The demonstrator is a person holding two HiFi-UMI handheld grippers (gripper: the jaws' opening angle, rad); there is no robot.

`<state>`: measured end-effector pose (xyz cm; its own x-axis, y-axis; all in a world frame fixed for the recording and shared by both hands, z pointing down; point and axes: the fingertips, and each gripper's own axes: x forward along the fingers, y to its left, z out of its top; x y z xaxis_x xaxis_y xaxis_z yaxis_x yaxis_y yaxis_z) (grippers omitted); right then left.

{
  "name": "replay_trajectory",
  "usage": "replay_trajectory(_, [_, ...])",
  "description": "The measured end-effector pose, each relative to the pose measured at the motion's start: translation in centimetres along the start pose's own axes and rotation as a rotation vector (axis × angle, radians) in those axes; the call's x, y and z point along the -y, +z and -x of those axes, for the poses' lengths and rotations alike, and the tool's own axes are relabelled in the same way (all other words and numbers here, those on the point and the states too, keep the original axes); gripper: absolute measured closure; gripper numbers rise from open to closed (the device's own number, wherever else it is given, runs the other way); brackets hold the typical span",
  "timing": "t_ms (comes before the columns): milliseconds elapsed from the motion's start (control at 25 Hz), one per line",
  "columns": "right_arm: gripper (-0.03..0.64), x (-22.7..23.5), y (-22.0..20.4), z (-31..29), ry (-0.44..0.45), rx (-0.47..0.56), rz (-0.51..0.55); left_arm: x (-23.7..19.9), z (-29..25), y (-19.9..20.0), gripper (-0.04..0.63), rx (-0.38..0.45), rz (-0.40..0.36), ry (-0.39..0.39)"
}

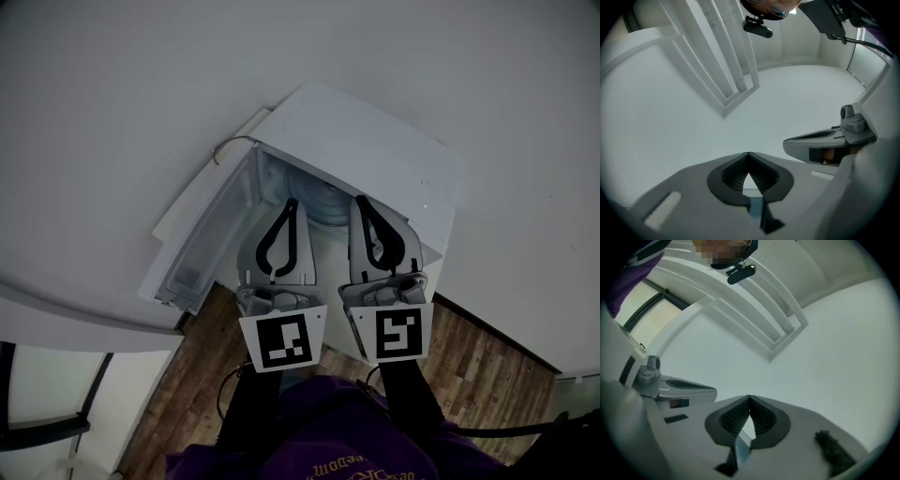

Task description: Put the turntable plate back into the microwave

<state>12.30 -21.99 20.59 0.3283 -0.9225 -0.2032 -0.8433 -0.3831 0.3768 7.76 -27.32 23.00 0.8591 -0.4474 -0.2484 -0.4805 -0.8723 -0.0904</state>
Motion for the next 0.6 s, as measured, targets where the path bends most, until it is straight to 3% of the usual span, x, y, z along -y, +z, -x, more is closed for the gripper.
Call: replay_trajectory(600, [0.606, -0.02, -0.69, -0.25, 0.007, -0.011, 0.001, -0.22, -0.32, -1.00, 0.588, -0.015, 0.058, -0.002])
